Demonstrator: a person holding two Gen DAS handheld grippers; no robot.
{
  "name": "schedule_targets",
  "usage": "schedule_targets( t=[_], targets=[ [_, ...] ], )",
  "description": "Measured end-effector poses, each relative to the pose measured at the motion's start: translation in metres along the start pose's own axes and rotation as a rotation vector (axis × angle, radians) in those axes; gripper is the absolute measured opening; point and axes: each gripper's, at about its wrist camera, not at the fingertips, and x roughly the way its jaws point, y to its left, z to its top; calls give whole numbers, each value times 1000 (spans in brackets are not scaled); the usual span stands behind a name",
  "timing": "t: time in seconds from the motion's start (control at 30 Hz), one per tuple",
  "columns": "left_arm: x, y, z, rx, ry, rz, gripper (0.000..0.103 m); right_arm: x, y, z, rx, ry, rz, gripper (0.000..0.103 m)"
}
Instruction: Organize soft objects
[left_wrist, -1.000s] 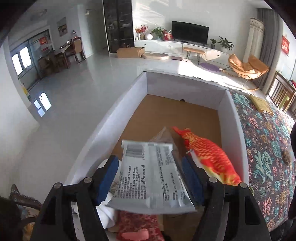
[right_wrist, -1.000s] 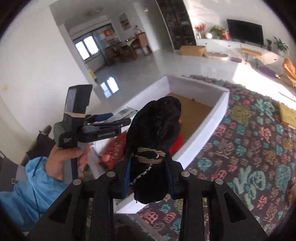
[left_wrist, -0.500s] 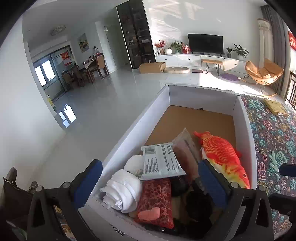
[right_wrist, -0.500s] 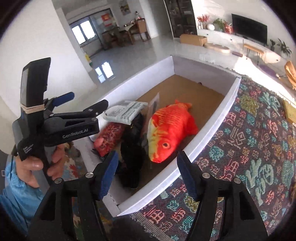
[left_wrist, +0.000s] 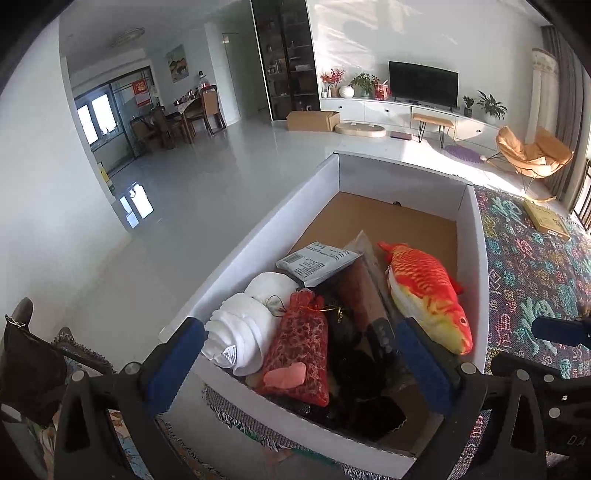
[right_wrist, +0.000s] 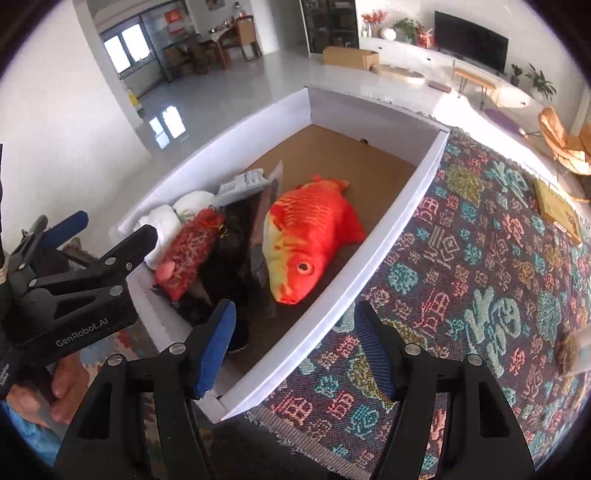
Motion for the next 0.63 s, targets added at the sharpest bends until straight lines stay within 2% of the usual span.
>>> schedule_targets(
  t=[0.37,0.53,0.63],
  targets=[
    [-2,2,1,-4,-11,1,103,0,6,-3,-12,0,-18,70],
    [1,4,-1,-32,12,-44,103,-2,10,-5,-23,-14,-15,70],
    [-1,1,-4,-33,-13,-9,103,-9,8,-9,-20,-43,-12,70]
  ],
)
